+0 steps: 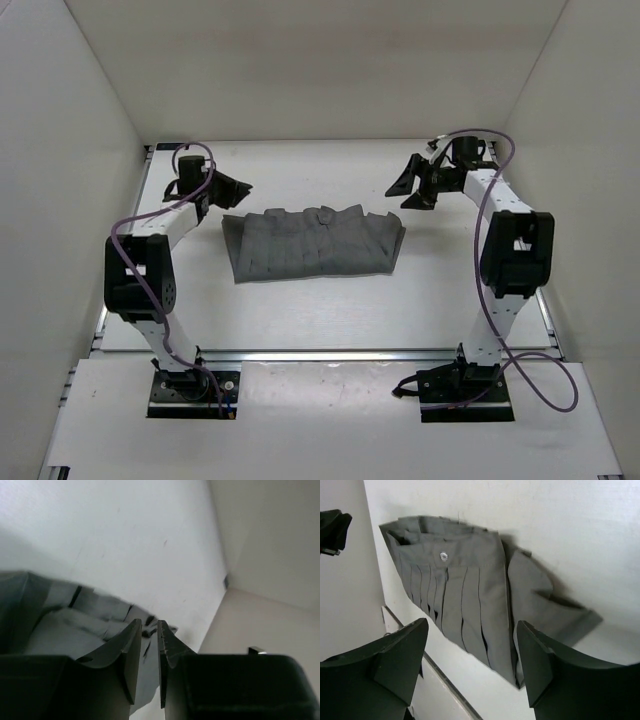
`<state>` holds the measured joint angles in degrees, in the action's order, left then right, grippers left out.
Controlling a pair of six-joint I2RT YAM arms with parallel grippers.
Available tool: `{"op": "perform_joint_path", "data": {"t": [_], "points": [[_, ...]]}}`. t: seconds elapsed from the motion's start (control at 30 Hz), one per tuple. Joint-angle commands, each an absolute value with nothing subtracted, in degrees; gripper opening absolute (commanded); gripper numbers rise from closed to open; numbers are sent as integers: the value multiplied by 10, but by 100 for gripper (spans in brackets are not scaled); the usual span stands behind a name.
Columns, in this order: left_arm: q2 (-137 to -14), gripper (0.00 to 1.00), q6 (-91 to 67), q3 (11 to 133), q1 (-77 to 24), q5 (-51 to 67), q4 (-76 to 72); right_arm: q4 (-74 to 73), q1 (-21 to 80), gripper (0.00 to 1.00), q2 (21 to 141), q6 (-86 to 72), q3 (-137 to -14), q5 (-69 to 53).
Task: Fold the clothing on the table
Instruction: Fold the skirt
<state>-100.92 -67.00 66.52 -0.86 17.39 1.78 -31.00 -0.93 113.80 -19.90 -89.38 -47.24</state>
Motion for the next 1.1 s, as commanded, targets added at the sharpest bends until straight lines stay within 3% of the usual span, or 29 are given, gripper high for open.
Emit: {"op": "perform_joint_path", "data": {"t": [0.0,0.23,0.57,0.8,1.07], "points": [[-962,29,-600,676,-45,187,134,-330,-11,70,1078,-176,-853,-440],[-869,34,-590,550,-93,161,171,-332,-4,70,978,-167,-730,-418],[-836,39,-560,501,-110,120,220,-321,10,79,905,-174,-585,-359],[-862,46,-525,511,-117,87,265,-309,43,85,945,-185,-593,-322],[-889,49,-510,497,-118,85,268,-286,40,85,1005,-201,-637,-323]]}}
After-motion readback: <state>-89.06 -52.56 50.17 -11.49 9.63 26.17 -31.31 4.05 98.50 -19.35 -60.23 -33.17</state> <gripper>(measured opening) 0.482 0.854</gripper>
